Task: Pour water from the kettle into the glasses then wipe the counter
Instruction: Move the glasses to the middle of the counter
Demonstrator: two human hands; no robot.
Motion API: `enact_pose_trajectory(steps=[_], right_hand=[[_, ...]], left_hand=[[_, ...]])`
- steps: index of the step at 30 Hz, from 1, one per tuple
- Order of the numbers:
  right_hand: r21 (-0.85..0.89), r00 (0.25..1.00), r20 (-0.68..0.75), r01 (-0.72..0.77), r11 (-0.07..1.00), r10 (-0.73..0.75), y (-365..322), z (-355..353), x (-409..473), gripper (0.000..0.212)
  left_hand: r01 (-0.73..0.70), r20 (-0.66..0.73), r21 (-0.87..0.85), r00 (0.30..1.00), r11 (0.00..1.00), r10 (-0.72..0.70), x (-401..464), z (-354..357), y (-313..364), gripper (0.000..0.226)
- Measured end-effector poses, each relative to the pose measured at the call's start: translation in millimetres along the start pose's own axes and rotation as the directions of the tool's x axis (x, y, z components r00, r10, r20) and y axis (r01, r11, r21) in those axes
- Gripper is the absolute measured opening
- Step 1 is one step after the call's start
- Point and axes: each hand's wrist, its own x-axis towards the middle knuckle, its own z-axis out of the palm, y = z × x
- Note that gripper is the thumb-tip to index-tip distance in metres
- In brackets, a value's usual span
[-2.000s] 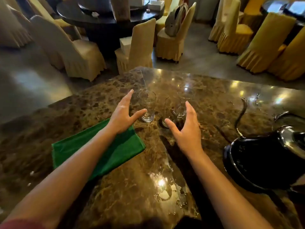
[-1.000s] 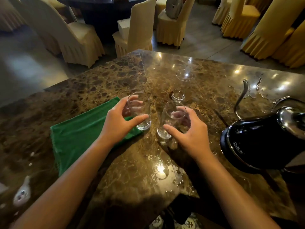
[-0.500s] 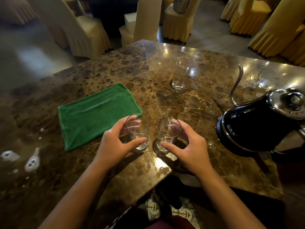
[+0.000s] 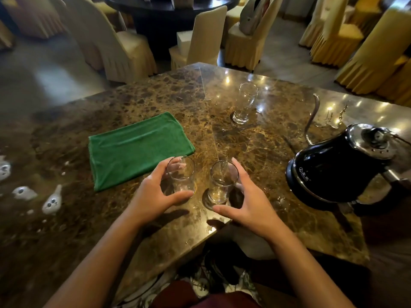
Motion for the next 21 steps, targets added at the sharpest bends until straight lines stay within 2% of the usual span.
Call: enact_pose_trajectory(steps=[2, 5, 7, 9, 11, 13, 17, 21], right_hand=[[-0.044, 0.998, 0.062, 0.007, 0.999, -0.005, 3.2, -18.7, -4.1, 0.122], [-0.070, 0.999, 0.022, -0.047, 0.996, 0.048, 2.4, -52.5, -9.5, 0.116], [-0.086, 0.993, -0.044, -0.109, 0.990, 0.105, 0.1, -67.4, -7.4, 0.107], [-0.150, 0.987, -0.129, -0.115, 0.982, 0.096, 0.5, -72.0, 3.1, 0.100], [-0.183, 0.977, -0.198, -0.121, 0.976, 0.084, 3.3, -71.5, 21.5, 0.097], [-0.171, 0.963, -0.257, -0.129, 0.977, 0.083, 7.0, -70.7, 45.5, 0.093], [-0.111, 0.927, -0.373, -0.100, 0.989, 0.052, 11.0, -76.9, 100.2, 0.092], [-0.097, 0.911, -0.408, -0.110, 0.989, 0.061, 12.2, -90.9, 148.9, 0.091]], left_hand=[[-0.023, 0.072, -0.119, 0.997, 0.993, 0.032, 1.6, -15.4, -1.7, 0.107], [-0.063, -0.004, -0.213, 0.998, 0.975, 0.063, 10.0, -38.6, 2.2, 0.101], [-0.061, -0.048, -0.140, 0.997, 0.988, 0.055, 23.7, -48.4, 8.9, 0.098], [-0.050, -0.063, 0.029, 0.997, 0.998, 0.052, 45.9, -53.8, 15.5, 0.100], [-0.109, -0.055, 0.272, 0.990, 0.956, 0.128, 78.5, -57.6, 15.6, 0.103], [-0.168, -0.010, 0.419, 0.982, 0.893, 0.189, 116.7, -58.9, 11.0, 0.104], [-0.184, 0.055, 0.461, 0.982, 0.868, 0.179, 185.0, -50.6, 6.8, 0.108], [-0.173, 0.109, 0.443, 0.984, 0.880, 0.139, 238.1, -28.7, 11.8, 0.115]])
